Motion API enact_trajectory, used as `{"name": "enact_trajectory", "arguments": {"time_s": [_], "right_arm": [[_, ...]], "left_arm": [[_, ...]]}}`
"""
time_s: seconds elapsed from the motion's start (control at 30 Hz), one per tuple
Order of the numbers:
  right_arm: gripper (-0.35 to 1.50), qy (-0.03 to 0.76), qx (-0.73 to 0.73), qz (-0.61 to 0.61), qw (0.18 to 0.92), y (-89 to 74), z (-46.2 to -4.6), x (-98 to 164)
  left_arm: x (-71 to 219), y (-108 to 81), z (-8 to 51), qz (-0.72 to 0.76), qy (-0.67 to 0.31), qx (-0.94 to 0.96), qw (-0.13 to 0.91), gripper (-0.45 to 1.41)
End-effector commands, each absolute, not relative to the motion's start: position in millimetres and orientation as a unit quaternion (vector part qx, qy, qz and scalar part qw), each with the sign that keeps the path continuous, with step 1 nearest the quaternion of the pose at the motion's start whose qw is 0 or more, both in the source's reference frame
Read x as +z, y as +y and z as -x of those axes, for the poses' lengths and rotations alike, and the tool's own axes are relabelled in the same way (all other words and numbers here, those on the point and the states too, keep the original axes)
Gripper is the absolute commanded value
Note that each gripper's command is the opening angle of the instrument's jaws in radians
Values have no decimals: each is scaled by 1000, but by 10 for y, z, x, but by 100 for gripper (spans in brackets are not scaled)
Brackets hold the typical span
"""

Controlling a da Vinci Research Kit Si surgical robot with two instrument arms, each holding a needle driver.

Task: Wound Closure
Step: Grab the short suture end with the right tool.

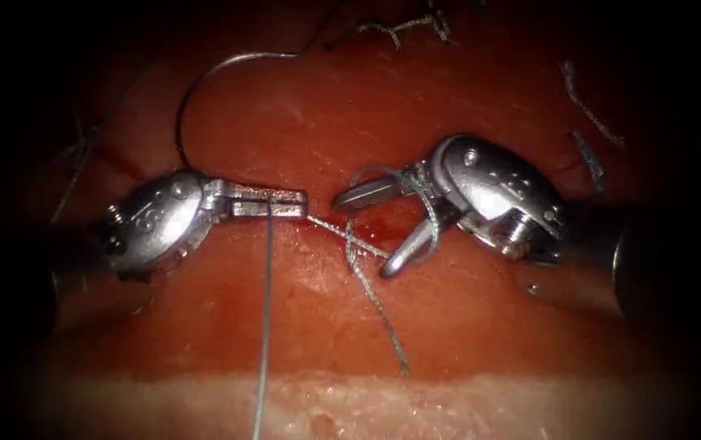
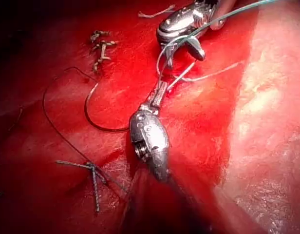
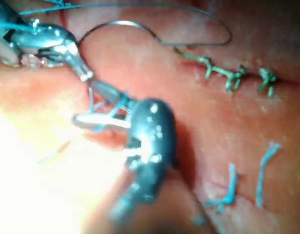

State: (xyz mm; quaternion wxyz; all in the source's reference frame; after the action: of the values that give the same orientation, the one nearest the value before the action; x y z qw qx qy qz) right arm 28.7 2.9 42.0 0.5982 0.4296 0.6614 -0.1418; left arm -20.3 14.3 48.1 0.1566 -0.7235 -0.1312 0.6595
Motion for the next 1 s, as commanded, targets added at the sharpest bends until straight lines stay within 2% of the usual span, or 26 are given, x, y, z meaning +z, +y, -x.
{"name": "enact_trajectory", "arguments": {"time_s": [0.03,0.5,1.0], "right_arm": [[66,655,-162,-433,598,31,-294,423],[68,570,-318,-480,586,-8,-287,431],[69,540,-353,-490,586,-63,-301,433]], "left_arm": [[489,143,209,723,-130,661,155,-45],[490,144,209,719,-140,663,153,-45],[477,133,176,717,-155,665,142,-45]]}}
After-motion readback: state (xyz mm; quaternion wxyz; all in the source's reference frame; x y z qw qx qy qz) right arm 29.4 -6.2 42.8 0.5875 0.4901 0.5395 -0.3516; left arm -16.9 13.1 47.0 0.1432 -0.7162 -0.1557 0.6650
